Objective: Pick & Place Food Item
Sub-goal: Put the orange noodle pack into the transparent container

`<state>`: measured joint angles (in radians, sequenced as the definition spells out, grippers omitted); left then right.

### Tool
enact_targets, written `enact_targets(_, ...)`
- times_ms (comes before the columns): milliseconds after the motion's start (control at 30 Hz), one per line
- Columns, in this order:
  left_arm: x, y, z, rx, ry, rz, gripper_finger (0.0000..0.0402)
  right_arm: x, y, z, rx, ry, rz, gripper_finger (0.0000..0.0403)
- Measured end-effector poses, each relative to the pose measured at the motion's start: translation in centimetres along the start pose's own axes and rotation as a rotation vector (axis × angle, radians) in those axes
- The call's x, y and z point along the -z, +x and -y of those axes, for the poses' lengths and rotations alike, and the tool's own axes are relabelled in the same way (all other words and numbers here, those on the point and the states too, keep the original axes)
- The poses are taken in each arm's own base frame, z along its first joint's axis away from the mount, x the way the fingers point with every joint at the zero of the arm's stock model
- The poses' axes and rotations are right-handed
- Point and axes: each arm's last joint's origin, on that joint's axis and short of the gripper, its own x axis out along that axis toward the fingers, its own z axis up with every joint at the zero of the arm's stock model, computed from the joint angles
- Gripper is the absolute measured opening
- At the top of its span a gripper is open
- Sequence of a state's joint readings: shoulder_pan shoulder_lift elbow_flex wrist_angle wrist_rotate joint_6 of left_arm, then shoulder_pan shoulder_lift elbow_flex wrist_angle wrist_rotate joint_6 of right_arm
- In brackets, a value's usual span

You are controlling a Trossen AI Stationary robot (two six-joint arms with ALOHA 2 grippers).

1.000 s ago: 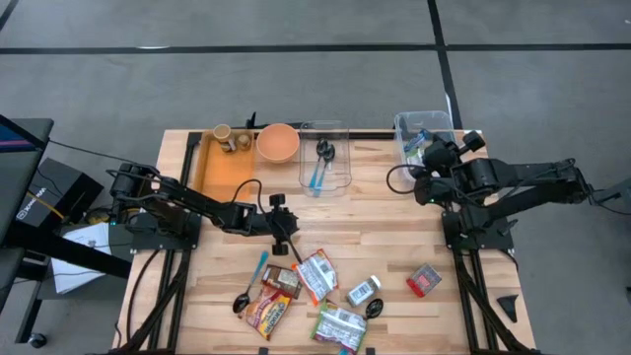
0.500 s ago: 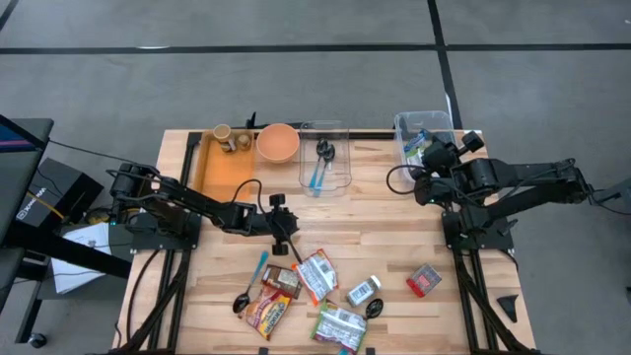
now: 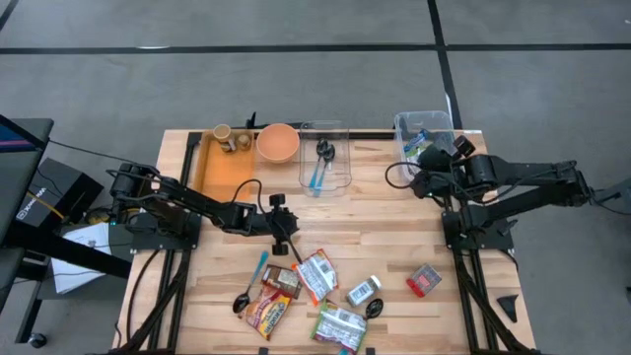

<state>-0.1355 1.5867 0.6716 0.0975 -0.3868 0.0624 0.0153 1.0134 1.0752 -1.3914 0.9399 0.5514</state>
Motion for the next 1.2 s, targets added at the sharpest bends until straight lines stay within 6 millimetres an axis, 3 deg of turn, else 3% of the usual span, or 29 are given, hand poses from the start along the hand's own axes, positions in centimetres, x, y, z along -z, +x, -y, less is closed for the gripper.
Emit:
enact_targets(233, 0.0, 0.0, 0.0, 0.0, 0.0, 0.0, 0.0144, 0.2, 0.1, -0.4, -0.128, -0.017, -0.087, 0.0)
enact_targets(833, 0.0, 0.0, 0.0, 0.0, 0.0, 0.0, 0.0144, 0.1, 0.1, -0.5, -0.157, -0.012, -0.091, 0.0)
enact_targets(1033, 0.0, 0.0, 0.1, 0.04, -0.001, 0.003, 0.0144, 0.8, 0.8, -2.4, -0.322, 0.002, -0.143, 0.0)
enact_targets(1200, 0.0, 0.0, 0.1, 0.052, 0.001, 0.004, 0.0144, 2.0, 1.5, -5.1, -0.48, -0.1, -0.113, 0.0)
